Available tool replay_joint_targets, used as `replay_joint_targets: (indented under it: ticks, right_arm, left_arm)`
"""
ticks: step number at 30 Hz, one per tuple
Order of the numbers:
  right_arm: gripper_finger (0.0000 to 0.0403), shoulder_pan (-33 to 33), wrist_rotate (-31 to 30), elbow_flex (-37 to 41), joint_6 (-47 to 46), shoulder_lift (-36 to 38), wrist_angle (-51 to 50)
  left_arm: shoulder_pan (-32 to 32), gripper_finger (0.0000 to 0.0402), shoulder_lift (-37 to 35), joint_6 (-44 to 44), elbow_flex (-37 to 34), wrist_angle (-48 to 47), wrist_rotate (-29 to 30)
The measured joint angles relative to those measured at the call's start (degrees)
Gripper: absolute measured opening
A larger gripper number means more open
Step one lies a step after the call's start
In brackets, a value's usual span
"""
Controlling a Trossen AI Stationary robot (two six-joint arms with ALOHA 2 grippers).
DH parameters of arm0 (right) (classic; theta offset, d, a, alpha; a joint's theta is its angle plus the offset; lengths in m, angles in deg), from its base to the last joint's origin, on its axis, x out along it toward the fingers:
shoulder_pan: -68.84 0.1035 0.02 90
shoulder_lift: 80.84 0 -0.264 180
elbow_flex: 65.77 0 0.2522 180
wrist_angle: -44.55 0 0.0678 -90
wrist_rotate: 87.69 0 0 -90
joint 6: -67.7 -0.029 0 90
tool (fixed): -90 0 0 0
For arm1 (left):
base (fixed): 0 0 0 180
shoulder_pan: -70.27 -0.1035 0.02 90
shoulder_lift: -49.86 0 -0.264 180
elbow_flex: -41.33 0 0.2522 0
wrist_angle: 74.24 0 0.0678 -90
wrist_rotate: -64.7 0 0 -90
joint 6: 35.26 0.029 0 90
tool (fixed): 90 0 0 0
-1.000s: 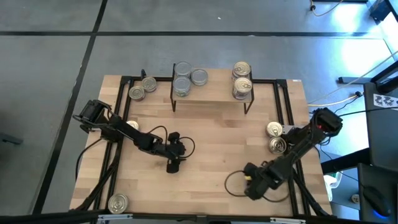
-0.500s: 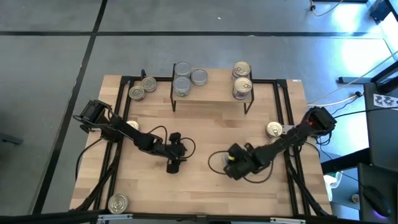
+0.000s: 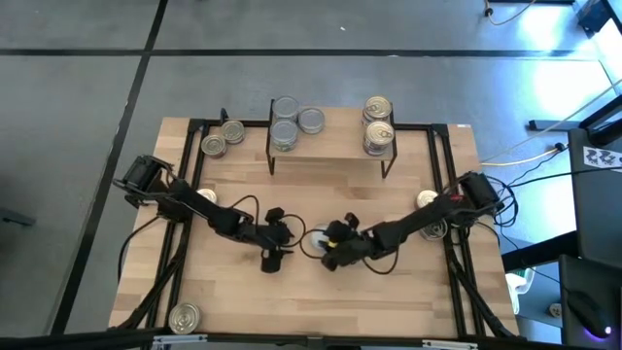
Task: Stack canned seafood by type on shelf
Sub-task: Stack the green white tuna can on top of the other green white tuna can on the shelf
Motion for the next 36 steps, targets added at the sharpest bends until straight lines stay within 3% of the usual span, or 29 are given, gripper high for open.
replay_joint_targets:
  ticks: [4, 8, 17, 21, 27, 32, 36]
  right_arm:
    - [0.0159, -0.3, -0.65, 0.32, 7.75, 0.03, 7.13]
    - [0.0159, 0.01, -2.93, -1.1, 15.93, 3.23, 7.65]
    - [0.0159, 3.43, -3.3, -1.31, 24.48, 12.28, 0.86]
    - [0.0159, 3.67, -2.35, -1.25, 24.52, 12.38, 0.18]
    - [0.0159, 3.08, 0.84, -1.29, 24.39, 12.15, 1.63]
    - [0.0173, 2.34, 0.05, -1.31, 22.97, 12.19, 4.05]
    - [0.023, 1.97, 5.3, -1.33, 22.27, 12.19, 2.22]
  left_arm:
    - [0.19, 0.0233, -7.59, -1.34, 0.09, -2.04, -1.36]
    - [0.15, 0.0233, -11.95, 0.5, 0.07, -0.33, -1.32]
    - [-1.36, 0.0233, -4.59, 8.03, 1.66, 13.68, -0.8]
    - [-2.81, 0.0233, 0.26, 8.94, 8.26, 7.26, -0.95]
    - [-4.92, 0.0233, 3.0, 9.42, 17.56, -13.37, -3.78]
    - [-5.27, 0.0233, 2.59, 11.52, 17.91, -15.05, -4.02]
    - [-5.85, 0.0233, 3.27, 12.06, 17.95, -12.96, -6.63]
